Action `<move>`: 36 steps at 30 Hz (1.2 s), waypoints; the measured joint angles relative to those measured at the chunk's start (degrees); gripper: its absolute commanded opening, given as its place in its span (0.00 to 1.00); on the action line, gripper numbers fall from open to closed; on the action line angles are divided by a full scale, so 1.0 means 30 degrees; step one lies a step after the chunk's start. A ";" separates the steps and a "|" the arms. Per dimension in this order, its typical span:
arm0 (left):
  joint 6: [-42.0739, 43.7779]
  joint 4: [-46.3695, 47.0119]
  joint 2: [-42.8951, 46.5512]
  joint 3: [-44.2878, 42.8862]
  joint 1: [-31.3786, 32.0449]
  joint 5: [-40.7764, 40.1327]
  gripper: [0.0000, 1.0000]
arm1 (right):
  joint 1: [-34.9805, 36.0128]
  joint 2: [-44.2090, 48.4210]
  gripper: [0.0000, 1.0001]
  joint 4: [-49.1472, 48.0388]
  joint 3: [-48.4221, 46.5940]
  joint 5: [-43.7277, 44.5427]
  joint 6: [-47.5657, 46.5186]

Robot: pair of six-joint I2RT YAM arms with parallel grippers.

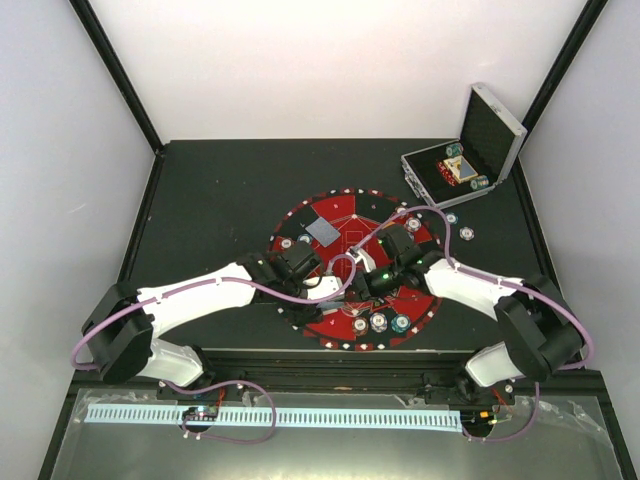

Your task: Distribute texas hold em gaming equipment

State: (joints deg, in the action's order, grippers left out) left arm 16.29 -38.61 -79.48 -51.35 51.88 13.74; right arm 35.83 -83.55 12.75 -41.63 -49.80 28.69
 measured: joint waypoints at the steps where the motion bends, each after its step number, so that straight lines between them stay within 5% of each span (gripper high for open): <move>1: 0.0000 0.0000 0.0000 0.0000 0.0000 0.0000 0.36 | -0.0036 0.0015 0.27 0.0044 -0.0007 -0.0109 -0.0036; 20: 0.0000 -0.0044 0.0000 0.0000 0.0007 -0.0015 0.36 | -0.0131 0.1137 0.01 0.1158 -0.0051 -0.0386 -0.0532; 36: 0.0000 -0.0058 0.0000 0.0000 0.0007 -0.0517 0.35 | -0.1180 0.2674 0.01 0.3359 -0.0284 0.1151 -0.1042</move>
State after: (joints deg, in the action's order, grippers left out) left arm 16.29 -38.79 -79.48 -51.35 51.90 12.19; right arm 32.29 -75.53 22.83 -42.48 -46.35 25.56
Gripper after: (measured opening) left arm 0.500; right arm 0.012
